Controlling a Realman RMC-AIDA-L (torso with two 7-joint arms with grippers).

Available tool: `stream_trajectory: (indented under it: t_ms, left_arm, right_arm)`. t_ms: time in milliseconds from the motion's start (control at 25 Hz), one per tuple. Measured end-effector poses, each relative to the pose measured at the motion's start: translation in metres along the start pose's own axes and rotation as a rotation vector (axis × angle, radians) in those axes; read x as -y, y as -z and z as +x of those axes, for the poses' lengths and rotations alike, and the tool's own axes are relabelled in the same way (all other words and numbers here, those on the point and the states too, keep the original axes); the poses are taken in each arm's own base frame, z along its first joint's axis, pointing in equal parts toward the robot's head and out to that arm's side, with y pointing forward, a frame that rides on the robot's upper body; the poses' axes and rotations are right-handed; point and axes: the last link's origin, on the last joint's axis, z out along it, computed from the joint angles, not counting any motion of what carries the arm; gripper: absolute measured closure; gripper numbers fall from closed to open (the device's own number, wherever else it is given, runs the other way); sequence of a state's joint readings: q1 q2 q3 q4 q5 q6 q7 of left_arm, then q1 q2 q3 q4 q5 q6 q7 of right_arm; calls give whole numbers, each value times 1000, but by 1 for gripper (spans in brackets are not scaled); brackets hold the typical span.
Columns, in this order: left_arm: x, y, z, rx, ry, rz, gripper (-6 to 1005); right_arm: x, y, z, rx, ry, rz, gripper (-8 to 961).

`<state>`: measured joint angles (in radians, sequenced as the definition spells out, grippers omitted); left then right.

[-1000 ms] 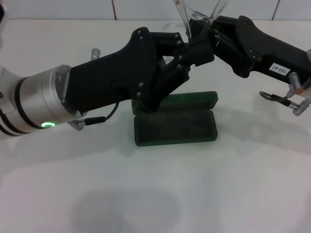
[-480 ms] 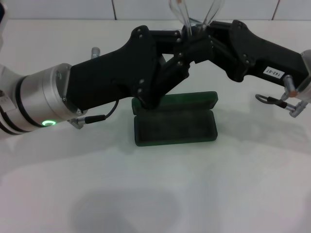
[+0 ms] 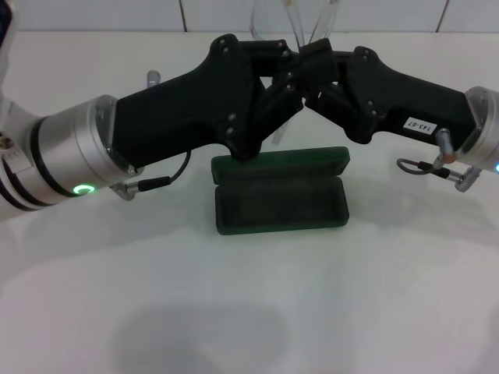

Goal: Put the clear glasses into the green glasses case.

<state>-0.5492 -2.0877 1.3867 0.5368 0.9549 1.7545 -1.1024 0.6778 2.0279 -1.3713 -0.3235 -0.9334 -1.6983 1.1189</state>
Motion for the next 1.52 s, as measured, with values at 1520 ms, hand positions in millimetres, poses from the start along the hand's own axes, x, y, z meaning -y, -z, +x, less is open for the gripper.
stream_trajectory:
  t_ms: [1520]
  left_arm:
    - [2, 8, 1, -1, -7, 33, 941]
  right_arm:
    - [2, 4, -1, 26, 28, 36, 846]
